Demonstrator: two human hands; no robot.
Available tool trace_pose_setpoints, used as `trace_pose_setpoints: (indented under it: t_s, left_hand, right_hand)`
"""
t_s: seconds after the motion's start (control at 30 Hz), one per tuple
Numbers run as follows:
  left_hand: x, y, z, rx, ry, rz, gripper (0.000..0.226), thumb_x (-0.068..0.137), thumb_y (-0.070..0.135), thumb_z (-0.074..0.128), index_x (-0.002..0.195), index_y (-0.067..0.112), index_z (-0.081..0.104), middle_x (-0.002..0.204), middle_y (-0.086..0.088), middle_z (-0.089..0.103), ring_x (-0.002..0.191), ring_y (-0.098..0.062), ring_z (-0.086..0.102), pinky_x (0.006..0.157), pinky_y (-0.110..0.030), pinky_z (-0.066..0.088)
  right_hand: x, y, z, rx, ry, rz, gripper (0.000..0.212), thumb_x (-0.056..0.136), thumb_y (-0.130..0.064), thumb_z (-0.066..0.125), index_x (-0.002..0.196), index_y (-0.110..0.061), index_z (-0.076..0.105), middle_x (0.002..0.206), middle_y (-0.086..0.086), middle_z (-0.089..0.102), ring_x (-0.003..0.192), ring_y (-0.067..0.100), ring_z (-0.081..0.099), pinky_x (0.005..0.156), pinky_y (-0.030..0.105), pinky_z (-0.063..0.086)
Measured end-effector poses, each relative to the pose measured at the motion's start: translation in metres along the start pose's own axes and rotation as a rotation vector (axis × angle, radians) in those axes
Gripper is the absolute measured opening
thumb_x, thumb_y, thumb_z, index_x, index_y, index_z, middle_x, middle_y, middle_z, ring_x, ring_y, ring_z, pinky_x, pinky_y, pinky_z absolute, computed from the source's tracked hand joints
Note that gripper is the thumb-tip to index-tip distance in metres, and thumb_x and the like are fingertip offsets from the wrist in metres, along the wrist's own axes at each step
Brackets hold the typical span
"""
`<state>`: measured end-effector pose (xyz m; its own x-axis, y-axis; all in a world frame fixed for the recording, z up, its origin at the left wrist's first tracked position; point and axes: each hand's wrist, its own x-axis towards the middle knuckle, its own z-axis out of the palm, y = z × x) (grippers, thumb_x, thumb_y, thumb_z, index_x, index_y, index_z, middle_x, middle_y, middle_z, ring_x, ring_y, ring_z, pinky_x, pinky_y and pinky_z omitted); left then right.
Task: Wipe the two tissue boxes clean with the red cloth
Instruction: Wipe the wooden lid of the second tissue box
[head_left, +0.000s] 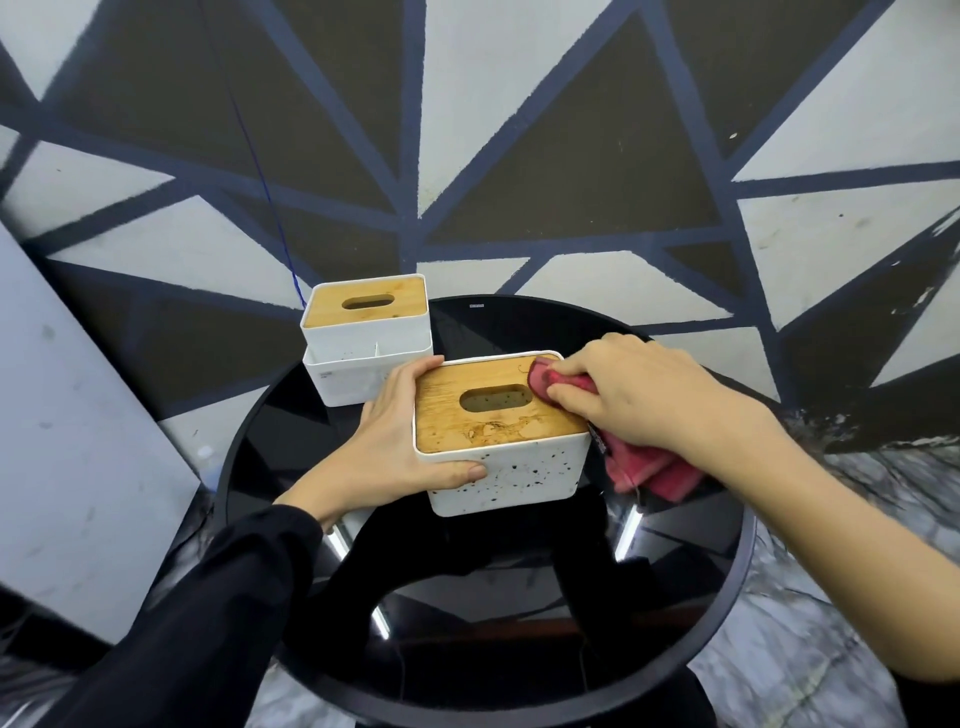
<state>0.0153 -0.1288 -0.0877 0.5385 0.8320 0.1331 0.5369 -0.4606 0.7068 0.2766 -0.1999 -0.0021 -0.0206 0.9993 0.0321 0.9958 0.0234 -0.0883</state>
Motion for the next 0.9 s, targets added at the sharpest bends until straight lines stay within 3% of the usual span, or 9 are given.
trace_pose_setpoints:
  t_s: [0.23, 0.4, 0.7, 0.9]
  left_hand:
    - [0.001, -0.002, 0.002, 0.001, 0.018, 0.008, 0.12, 0.057, 0.078, 0.085, 0.152, 0.053, 0.015, 0.152, 0.021, 0.027, 0.143, -0.01, 0.028, 0.124, -0.049, 0.032]
    - [0.001, 0.0, 0.001, 0.038, 0.017, 0.018, 0.121, 0.057, 0.082, 0.082, 0.153, 0.05, 0.015, 0.151, 0.021, 0.027, 0.143, -0.008, 0.029, 0.124, -0.051, 0.033]
    - [0.0, 0.003, 0.001, 0.042, 0.02, 0.017, 0.119, 0.058, 0.082, 0.08, 0.152, 0.05, 0.015, 0.15, 0.022, 0.027, 0.142, -0.006, 0.029, 0.124, -0.049, 0.031]
    - [0.0, 0.0, 0.001, 0.011, 0.016, 0.011, 0.121, 0.056, 0.083, 0.083, 0.151, 0.054, 0.015, 0.152, 0.021, 0.028, 0.145, -0.01, 0.03, 0.123, -0.052, 0.036]
  right_hand:
    - [0.005, -0.002, 0.004, -0.012, 0.043, 0.019, 0.043, 0.105, -0.057, 0.04, 0.136, -0.038, 0.062, 0.106, 0.0, 0.051, 0.103, 0.033, 0.06, 0.078, 0.039, 0.036]
    - [0.0, -0.006, 0.003, -0.045, 0.044, 0.035, 0.042, 0.107, -0.054, 0.038, 0.133, -0.031, 0.063, 0.107, 0.003, 0.05, 0.086, 0.028, 0.047, 0.077, 0.038, 0.036]
    - [-0.044, -0.011, -0.008, -0.041, -0.042, 0.009, 0.038, 0.107, -0.055, 0.035, 0.131, -0.042, 0.062, 0.1, -0.002, 0.048, 0.082, 0.026, 0.049, 0.075, 0.037, 0.038]
    - [-0.043, -0.019, -0.01, -0.064, -0.02, 0.039, 0.036, 0.106, -0.053, 0.04, 0.124, -0.036, 0.066, 0.103, 0.001, 0.051, 0.084, 0.028, 0.049, 0.074, 0.037, 0.038]
